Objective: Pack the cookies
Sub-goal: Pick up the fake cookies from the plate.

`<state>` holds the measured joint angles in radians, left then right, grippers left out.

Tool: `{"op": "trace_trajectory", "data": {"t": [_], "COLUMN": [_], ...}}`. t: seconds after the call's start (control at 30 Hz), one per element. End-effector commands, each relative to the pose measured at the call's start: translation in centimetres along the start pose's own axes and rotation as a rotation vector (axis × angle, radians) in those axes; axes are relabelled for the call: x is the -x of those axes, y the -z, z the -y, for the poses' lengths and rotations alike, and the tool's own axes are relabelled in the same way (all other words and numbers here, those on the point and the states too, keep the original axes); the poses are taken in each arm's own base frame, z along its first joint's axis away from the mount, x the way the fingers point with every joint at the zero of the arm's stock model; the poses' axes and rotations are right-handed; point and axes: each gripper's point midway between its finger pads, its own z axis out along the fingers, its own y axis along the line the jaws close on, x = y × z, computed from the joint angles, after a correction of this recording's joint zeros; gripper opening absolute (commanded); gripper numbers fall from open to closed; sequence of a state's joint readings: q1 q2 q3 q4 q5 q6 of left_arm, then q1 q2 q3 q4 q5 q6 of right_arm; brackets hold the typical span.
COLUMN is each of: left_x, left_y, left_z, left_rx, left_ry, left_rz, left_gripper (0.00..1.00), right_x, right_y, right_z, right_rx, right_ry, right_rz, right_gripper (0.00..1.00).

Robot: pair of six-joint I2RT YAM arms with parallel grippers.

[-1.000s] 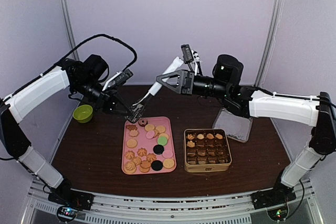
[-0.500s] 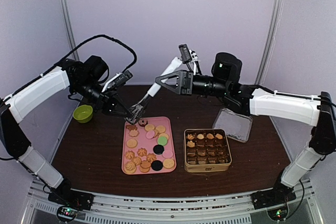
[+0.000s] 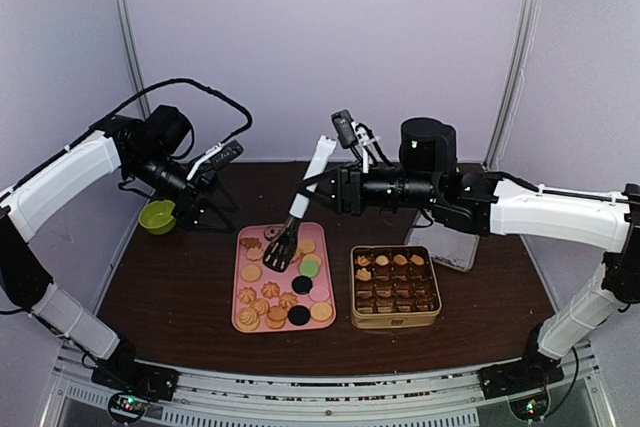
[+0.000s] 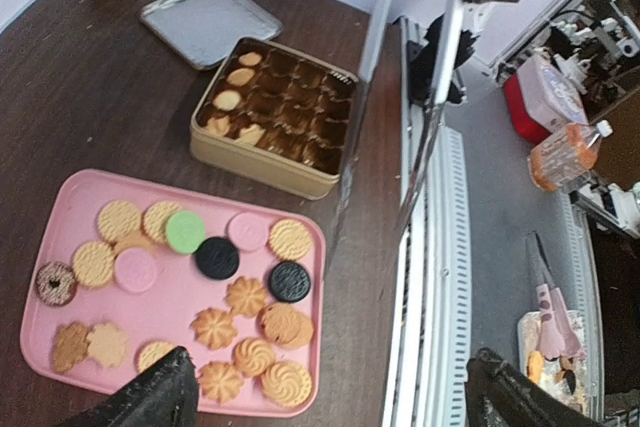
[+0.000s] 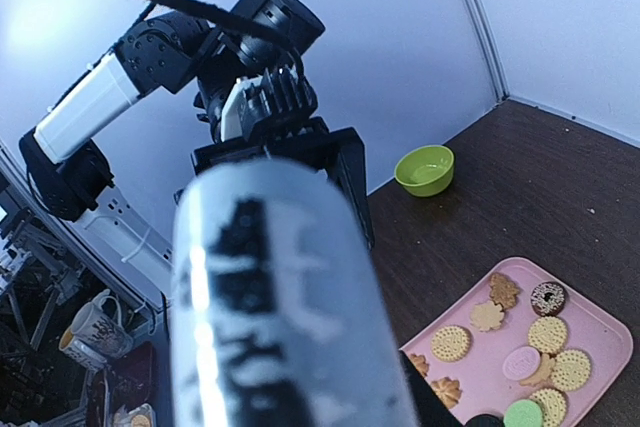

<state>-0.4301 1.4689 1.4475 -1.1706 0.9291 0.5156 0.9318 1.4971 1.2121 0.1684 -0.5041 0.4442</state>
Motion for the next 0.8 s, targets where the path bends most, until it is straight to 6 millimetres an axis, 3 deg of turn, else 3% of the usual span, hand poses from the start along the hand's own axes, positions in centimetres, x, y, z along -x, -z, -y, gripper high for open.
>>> {"op": "trace_trajectory", "data": {"t": [0.0,0.2,0.4,0.6,0.77], "left_x": [-1.7,-5.2,-7.8,-9.4,-10.6], "left_y": [2.8,6.3,9.0,10.7,10.9], "left_z": [-3.0,-6.2,-7.7,-8.4,-8.6], "left_rx": [0.207,0.376,0.464,0.539,0.560], "left_ry": [0.019,0.141,0.232,0.281,0.304], "left_rz": [-0.034,-0.084,-0.065,-0.063,-0.080], "left_gripper": [0.98,0.98,0.98,0.98,0.98], "right_x": [0.4,-1.5,-3.4,-4.4,-4.9], "right_y": [0.7,-1.8,-5.1,-7.8,-9.1], "right_z": [0.7,0.6,1.0,1.1,1.4], "right_rx": [-0.102,-0.177,-0.259,-0.283,-0.330], "right_ry": [0.095,0.194,0.282,0.317,0.366], "right_rz": [0.035,-0.003,-0.034,-0.025,-0.024], "right_gripper": [0.35,0.35,0.35,0.35,0.35]}}
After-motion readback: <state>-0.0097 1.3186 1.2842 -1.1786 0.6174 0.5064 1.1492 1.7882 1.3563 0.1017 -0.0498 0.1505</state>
